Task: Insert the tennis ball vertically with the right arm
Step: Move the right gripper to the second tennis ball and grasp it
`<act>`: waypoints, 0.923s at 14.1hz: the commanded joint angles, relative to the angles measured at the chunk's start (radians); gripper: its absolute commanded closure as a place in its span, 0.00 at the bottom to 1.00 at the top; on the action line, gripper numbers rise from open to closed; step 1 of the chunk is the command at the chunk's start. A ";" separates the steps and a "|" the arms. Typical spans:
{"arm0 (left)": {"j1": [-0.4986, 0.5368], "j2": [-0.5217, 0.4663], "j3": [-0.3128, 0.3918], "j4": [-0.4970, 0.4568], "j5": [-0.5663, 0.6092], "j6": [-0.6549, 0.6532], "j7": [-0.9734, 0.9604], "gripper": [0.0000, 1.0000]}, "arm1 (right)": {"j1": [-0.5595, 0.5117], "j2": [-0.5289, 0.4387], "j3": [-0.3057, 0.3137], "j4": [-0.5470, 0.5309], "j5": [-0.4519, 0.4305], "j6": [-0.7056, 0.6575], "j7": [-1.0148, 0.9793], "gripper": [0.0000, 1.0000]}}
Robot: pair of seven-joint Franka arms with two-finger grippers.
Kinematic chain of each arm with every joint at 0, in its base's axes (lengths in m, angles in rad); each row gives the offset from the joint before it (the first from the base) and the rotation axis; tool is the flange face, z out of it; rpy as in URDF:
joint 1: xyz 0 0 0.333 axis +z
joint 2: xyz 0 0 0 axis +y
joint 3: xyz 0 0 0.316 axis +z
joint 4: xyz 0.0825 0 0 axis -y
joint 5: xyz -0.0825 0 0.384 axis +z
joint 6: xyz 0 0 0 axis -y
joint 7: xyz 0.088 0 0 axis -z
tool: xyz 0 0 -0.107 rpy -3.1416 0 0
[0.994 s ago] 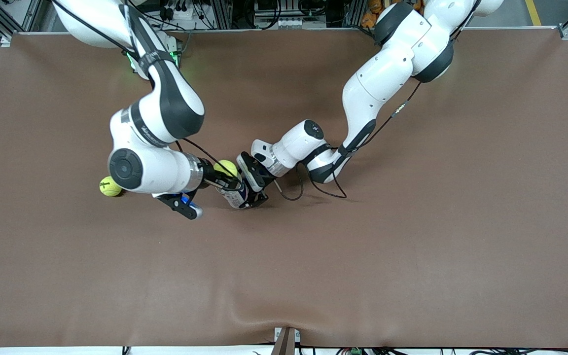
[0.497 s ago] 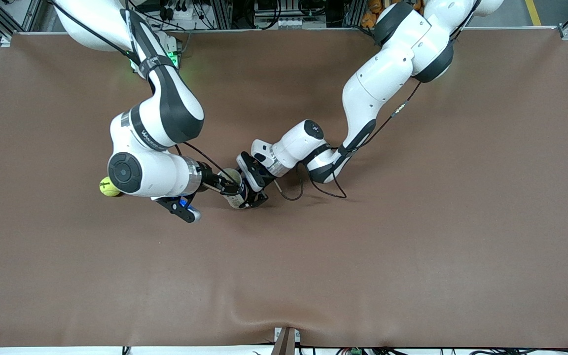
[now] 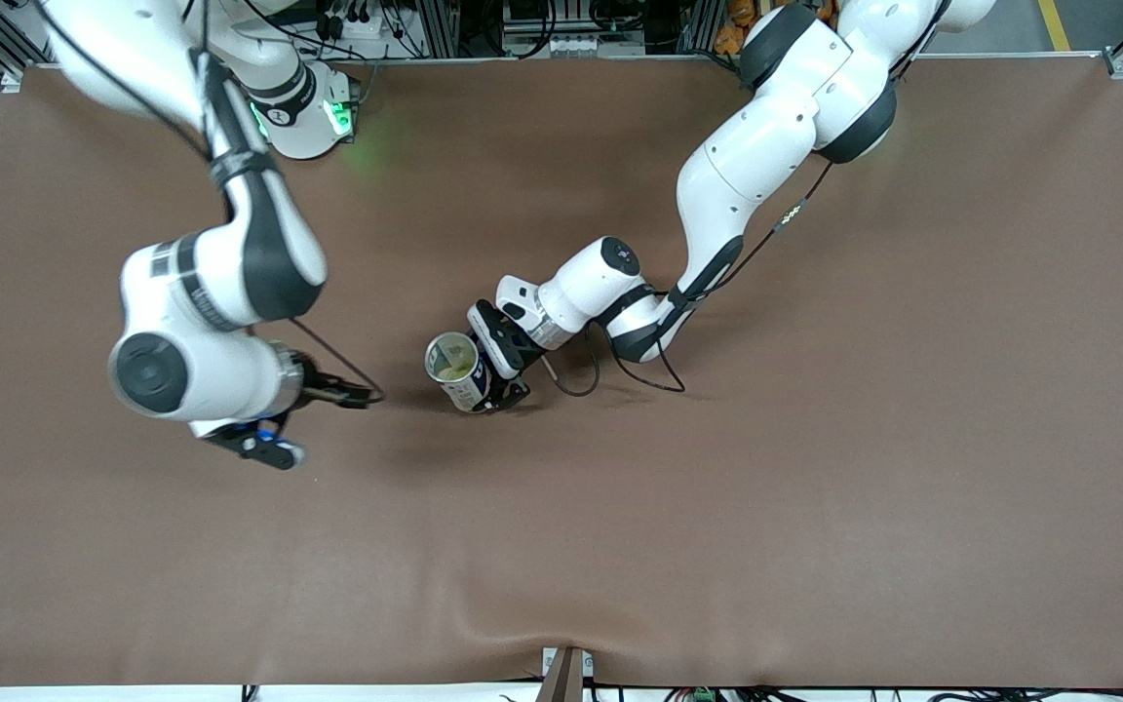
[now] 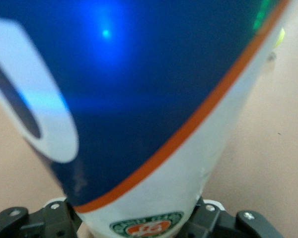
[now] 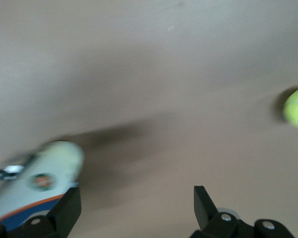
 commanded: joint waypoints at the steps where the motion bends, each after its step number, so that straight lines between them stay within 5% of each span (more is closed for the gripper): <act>1: -0.008 0.012 0.003 0.011 -0.004 0.007 0.005 0.20 | -0.118 -0.042 0.014 -0.123 -0.064 0.034 -0.210 0.00; 8: -0.015 0.011 0.023 0.011 -0.004 0.007 0.006 0.20 | -0.297 -0.036 0.014 -0.398 -0.118 0.264 -0.478 0.00; 13: -0.013 0.012 0.023 0.011 -0.008 0.007 0.003 0.20 | -0.316 -0.030 0.014 -0.461 -0.118 0.280 -0.505 0.00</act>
